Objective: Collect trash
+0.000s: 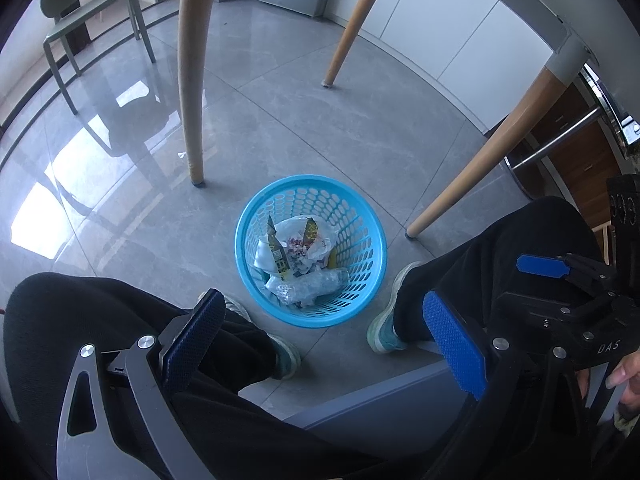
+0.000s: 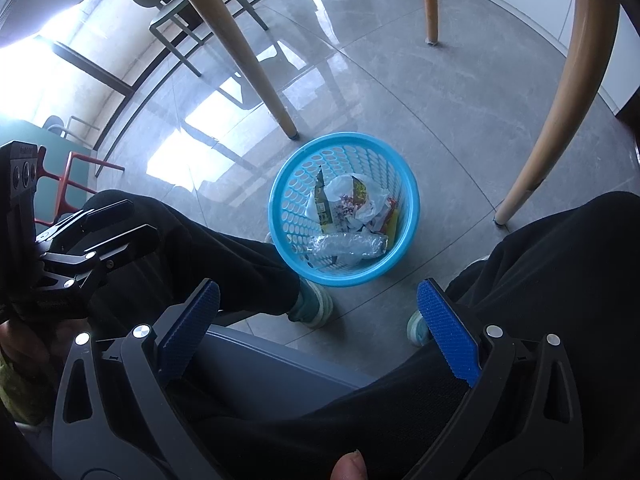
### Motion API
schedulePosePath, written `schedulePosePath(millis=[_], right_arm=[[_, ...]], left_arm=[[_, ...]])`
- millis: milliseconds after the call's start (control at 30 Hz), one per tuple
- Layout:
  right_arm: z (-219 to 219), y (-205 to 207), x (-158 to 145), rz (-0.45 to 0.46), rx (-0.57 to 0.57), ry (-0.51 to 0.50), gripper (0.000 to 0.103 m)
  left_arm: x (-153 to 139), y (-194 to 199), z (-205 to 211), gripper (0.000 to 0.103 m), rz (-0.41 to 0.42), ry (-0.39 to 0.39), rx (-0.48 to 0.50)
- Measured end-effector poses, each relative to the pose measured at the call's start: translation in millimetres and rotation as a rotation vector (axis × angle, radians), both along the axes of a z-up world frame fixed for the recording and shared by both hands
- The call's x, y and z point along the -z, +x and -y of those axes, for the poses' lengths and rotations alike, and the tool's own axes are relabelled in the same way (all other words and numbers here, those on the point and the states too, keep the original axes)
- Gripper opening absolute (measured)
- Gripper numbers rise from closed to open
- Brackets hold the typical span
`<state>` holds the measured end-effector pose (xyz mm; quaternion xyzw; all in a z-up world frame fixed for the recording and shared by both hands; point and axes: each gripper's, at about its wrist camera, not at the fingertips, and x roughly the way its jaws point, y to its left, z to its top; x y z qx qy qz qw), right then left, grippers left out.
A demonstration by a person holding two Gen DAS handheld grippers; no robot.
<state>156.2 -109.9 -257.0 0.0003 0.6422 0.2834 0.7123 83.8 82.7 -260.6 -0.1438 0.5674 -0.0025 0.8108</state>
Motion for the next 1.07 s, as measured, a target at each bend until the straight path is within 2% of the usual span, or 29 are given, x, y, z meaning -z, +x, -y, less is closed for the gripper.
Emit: schedulePosePath(millis=[1067], right_arm=[[1.7, 1.4, 0.7, -0.004, -0.001, 0.001, 0.094]], left_arm=[[3.6, -3.3, -2.3, 0.097, -0.014, -0.002, -0.001]])
